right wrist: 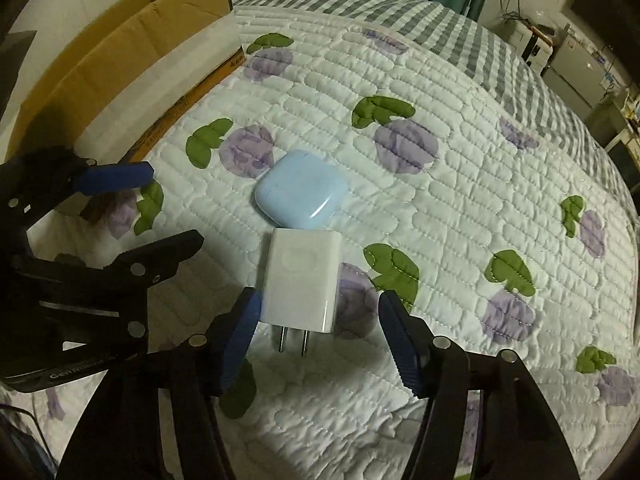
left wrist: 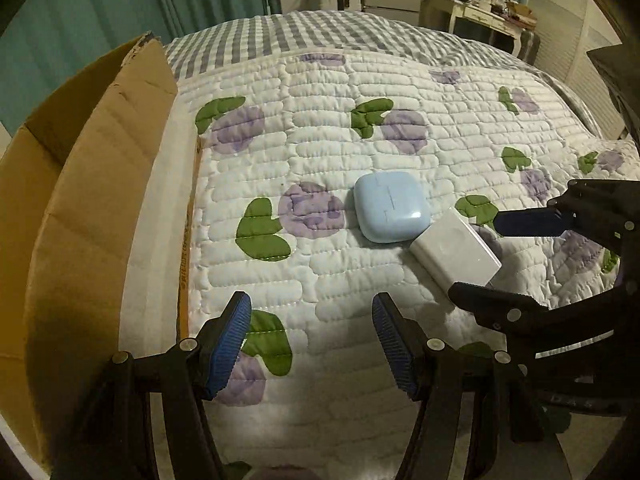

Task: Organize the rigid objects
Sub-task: 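Grasp the white plug charger with the right tool while the left tool grasps the blue earbud case, then carry the earbud case and plug charger into the box and open both tools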

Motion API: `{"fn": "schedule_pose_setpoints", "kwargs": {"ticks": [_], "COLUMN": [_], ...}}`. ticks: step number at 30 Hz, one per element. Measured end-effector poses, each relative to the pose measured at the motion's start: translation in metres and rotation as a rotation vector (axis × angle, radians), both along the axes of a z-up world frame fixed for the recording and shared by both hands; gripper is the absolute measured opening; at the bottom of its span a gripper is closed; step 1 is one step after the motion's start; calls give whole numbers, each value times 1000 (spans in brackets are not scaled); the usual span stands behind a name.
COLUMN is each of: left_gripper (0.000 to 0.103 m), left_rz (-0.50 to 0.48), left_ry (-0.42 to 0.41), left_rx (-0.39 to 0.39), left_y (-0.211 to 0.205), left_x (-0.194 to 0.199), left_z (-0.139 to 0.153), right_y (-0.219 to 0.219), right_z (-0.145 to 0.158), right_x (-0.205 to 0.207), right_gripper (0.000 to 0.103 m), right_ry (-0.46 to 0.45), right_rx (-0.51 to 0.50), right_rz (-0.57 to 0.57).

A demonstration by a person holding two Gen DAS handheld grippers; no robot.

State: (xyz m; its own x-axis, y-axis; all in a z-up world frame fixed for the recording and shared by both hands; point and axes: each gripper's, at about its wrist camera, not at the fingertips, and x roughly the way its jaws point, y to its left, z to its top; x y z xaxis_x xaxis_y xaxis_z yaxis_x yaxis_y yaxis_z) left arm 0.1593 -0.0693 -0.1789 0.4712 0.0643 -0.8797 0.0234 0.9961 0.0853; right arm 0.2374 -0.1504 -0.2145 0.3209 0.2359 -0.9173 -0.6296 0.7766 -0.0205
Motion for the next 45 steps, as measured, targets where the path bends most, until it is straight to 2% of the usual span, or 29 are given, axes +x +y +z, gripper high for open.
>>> {"fn": "schedule_pose_setpoints", "kwargs": {"ticks": [3,5,6,8,10,16,21,28,31,35,37,45], "left_gripper": [64,64,64,64,64,64,64,65,65,62,52,52], "left_rz": [15,18,21,25,29,11,-34,-62,-79,-78,-92,-113], "left_ry": [9,16,13,11,11,10,-2,-31,-42,-31,-28,-8], "left_rx": [26,53,45,18,-2,-1,-33,-64,-23,-39,-30,-26], "left_y": [-2,-6,-5,-2,-1,-12,-30,-49,-54,-54,-56,-59], "left_x": [2,4,3,4,6,12,23,51,62,70,69,56], "left_z": [-2,-5,-5,-3,-2,-2,-2,-7,-11,-18,-19,-9], "right_y": [3,7,11,15,10,-22,-43,-53,-54,-58,-59,-63], "right_z": [-2,-7,-11,-15,-11,11,19,28,28,34,38,49], "right_x": [0,1,0,-2,-1,8,19,30,32,29,26,19], "right_gripper": [61,55,43,43,42,41,41,41,41,41,41,41], "right_ry": [-3,6,15,-4,3,-64,-105,-124,-136,-164,-172,-216], "right_rx": [2,-6,-17,-54,-19,11,4,12,-4,-2,8,23], "right_rz": [17,35,49,52,38,-70,-145,-193,-224,-277,-295,-347]}}
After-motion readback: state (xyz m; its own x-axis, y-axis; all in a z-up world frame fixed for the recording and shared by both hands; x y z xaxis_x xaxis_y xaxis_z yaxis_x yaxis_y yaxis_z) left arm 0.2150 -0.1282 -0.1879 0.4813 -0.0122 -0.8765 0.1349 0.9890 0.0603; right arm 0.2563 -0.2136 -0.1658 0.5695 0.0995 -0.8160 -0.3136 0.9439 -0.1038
